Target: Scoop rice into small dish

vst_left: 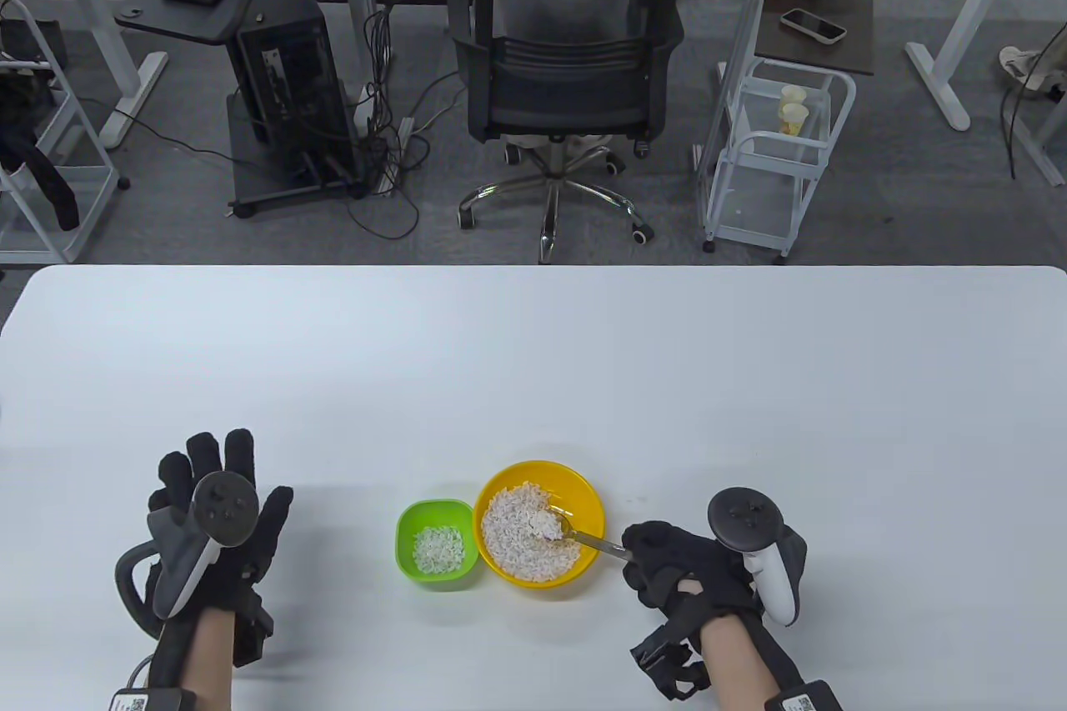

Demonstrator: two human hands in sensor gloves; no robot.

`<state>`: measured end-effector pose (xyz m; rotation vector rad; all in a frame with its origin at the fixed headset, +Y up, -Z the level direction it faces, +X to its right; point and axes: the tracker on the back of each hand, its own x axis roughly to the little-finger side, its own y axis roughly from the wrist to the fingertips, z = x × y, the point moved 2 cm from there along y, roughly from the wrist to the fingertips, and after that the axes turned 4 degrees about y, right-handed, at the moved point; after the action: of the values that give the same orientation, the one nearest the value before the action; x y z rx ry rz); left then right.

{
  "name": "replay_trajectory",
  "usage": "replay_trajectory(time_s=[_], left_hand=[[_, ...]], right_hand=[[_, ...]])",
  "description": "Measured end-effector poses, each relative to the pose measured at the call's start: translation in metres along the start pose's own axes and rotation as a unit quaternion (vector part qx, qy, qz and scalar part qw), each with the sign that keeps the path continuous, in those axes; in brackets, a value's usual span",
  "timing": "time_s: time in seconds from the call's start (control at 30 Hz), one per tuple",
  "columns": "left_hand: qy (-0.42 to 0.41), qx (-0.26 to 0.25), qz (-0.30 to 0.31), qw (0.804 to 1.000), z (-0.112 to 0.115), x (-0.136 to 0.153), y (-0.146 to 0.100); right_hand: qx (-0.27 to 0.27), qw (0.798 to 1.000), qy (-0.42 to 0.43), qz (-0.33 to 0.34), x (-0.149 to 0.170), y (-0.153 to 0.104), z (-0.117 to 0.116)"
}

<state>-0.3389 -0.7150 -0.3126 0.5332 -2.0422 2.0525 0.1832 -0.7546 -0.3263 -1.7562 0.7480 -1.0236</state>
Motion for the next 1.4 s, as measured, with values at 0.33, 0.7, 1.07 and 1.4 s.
replay_trajectory(time_s=[0.33, 0.7, 1.07, 1.4], left_hand=[[-0.003, -0.002, -0.006, 1.0, -0.001, 0.002, 0.001], [-0.01, -0.001, -0.015, 1.0, -0.001, 0.009, 0.004], [0.0, 0.0, -0.007, 1.0, 0.0, 0.004, 0.005], [0.007, 0.0, -0.004, 1.0, 0.002, 0.001, 0.004]], right_hand=[[-0.036, 0.997, 0.051, 0.042, -0.028, -0.006, -0.006], [-0.06, 0.991, -0.071, 0.093, -0.088, -0.002, -0.078], [0.075, 0.925, -0.287, 0.236, -0.099, -0.027, -0.119], [0.166, 0.773, -0.471, 0.393, -0.109, -0.057, -0.145]])
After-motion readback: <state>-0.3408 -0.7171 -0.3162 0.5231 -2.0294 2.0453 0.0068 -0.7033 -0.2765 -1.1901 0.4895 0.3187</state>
